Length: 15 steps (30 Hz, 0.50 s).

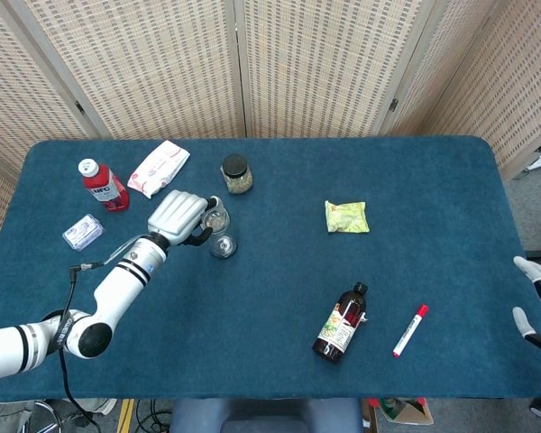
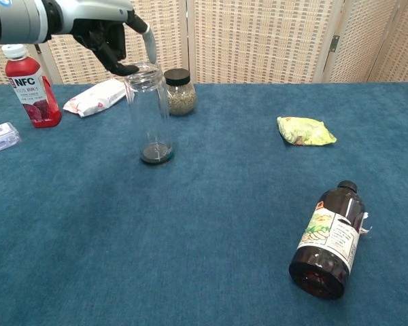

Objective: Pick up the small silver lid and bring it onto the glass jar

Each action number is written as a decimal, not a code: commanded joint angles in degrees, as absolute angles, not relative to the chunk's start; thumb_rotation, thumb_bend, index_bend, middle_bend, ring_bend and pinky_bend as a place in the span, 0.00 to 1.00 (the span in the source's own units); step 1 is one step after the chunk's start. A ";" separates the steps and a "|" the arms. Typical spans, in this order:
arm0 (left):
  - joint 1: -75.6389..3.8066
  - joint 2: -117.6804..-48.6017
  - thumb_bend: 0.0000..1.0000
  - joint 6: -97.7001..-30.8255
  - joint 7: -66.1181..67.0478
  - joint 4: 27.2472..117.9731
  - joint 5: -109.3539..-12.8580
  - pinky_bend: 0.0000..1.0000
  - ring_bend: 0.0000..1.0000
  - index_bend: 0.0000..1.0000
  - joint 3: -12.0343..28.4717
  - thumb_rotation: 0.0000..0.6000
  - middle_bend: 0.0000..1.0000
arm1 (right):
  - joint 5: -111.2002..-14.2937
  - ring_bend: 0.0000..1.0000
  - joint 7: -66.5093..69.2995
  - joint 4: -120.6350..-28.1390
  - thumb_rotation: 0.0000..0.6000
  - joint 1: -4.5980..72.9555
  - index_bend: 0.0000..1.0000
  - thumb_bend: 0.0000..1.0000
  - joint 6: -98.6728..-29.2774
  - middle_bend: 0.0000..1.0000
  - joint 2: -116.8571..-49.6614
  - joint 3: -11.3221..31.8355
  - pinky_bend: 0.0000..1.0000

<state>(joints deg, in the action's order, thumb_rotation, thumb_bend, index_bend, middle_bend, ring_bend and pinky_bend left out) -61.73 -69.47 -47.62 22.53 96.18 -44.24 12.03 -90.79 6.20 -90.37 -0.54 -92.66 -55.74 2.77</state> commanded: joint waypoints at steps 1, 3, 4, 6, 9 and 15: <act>-61.98 -69.39 0.44 -47.36 22.89 96.06 -43.69 1.00 0.97 0.35 11.80 1.00 1.00 | -90.78 0.14 6.22 -90.36 1.00 -0.58 0.16 0.37 -92.67 0.22 -55.75 2.74 0.26; -62.31 -69.10 0.45 -46.89 23.39 96.15 -42.79 1.00 0.97 0.34 11.52 1.00 1.00 | -90.81 0.14 6.21 -90.36 1.00 -0.58 0.16 0.37 -92.67 0.22 -55.76 2.75 0.26; -62.49 -68.91 0.45 -46.60 23.63 96.27 -42.34 1.00 0.97 0.34 11.39 1.00 1.00 | -90.81 0.14 6.22 -90.36 1.00 -0.57 0.16 0.37 -92.66 0.22 -55.78 2.75 0.26; -62.86 -68.51 0.46 -46.12 24.16 96.60 -41.61 1.00 0.97 0.32 11.05 1.00 1.00 | -90.85 0.14 6.22 -90.35 1.00 -0.57 0.16 0.37 -92.65 0.22 -55.79 2.74 0.26; -63.18 -68.34 0.47 -46.11 24.52 96.92 -41.06 1.00 0.97 0.31 10.80 1.00 1.00 | -90.89 0.14 6.18 -90.36 1.00 -0.54 0.16 0.37 -92.61 0.22 -55.80 2.75 0.26; -63.82 -68.48 0.48 -45.78 24.85 96.83 -40.15 1.00 0.97 0.30 10.36 1.00 1.00 | -90.81 0.14 6.21 -90.37 1.00 -0.68 0.16 0.37 -92.70 0.22 -55.75 2.73 0.26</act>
